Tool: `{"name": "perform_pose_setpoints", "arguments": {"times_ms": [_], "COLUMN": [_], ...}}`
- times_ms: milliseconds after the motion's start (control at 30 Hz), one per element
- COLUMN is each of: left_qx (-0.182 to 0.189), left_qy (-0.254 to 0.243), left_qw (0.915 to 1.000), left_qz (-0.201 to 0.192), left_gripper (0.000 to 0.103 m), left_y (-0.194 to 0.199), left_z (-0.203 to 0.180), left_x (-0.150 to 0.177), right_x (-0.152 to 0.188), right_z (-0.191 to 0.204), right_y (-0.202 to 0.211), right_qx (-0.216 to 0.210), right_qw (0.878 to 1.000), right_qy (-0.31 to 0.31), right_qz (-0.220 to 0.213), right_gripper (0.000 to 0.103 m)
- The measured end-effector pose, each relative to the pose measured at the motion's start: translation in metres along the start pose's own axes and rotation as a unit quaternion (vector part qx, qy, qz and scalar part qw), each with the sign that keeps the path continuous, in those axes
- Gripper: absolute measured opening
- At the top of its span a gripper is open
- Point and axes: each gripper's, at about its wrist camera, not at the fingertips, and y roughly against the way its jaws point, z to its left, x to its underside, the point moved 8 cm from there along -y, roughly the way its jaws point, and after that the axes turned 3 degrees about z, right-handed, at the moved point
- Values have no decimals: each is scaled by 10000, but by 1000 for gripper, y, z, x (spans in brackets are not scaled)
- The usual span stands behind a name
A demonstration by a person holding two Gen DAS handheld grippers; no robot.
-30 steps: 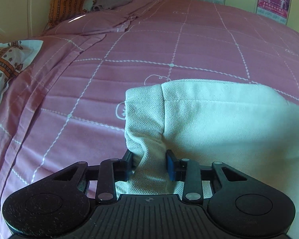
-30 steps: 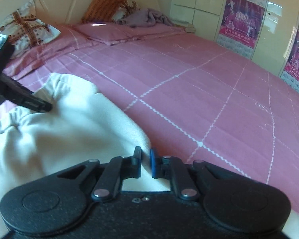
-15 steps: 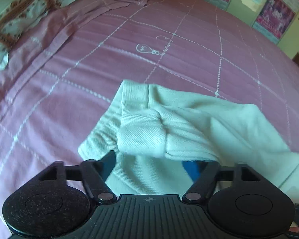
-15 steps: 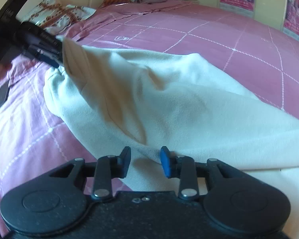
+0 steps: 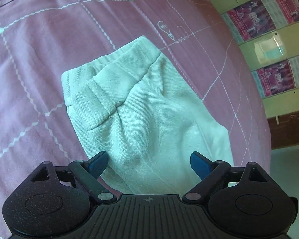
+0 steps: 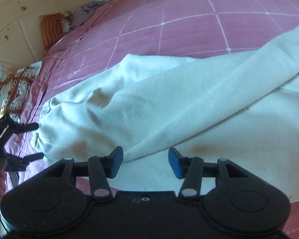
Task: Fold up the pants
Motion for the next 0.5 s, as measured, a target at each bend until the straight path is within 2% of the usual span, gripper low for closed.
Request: {"name": "perform_pose_setpoints", "arguments": {"times_ms": [33,67,100,133,200,300,367,400,467,500], "left_qx": [-40,-103,-187,-189,-184,-161,-88,-27,33,-9], "left_qy": [7,-21,-57,-39,-45,31,196,235,293,338], "left_qw": [10000,9999,9998,9998,9998,9999,9997,9997,9996,9994], "left_qz": [-29,-64,-78,-49,29,51,102,94,-23,-84], "left_gripper": [61,51,36,30,24,25,29,38,58,83], "left_y": [0,0,1,-1,-4,-2,-1,1,5,6], "left_z": [2,3,7,11,16,19,23,23,22,21], "left_x": [0,0,-1,-3,-7,-8,-8,-10,-11,-12], "right_x": [-3,-6,-8,-10,-12,-14,-14,-15,-17,-17], "right_z": [-2,-5,-7,-10,-11,-8,-9,-9,-9,-9], "right_y": [0,-1,-3,-6,-12,-26,-31,-33,-36,-38], "right_qx": [8,17,51,47,21,241,342,383,562,651], "right_qw": [9999,9997,9992,9986,9970,9946,9922,9920,9921,9918], "right_qy": [-135,-255,-395,-524,-748,-935,-1108,-1122,-1054,-1030], "right_qz": [3,18,56,75,177,376,454,439,395,396], "right_gripper": [50,50,50,50,50,50,52,52,45,36]}}
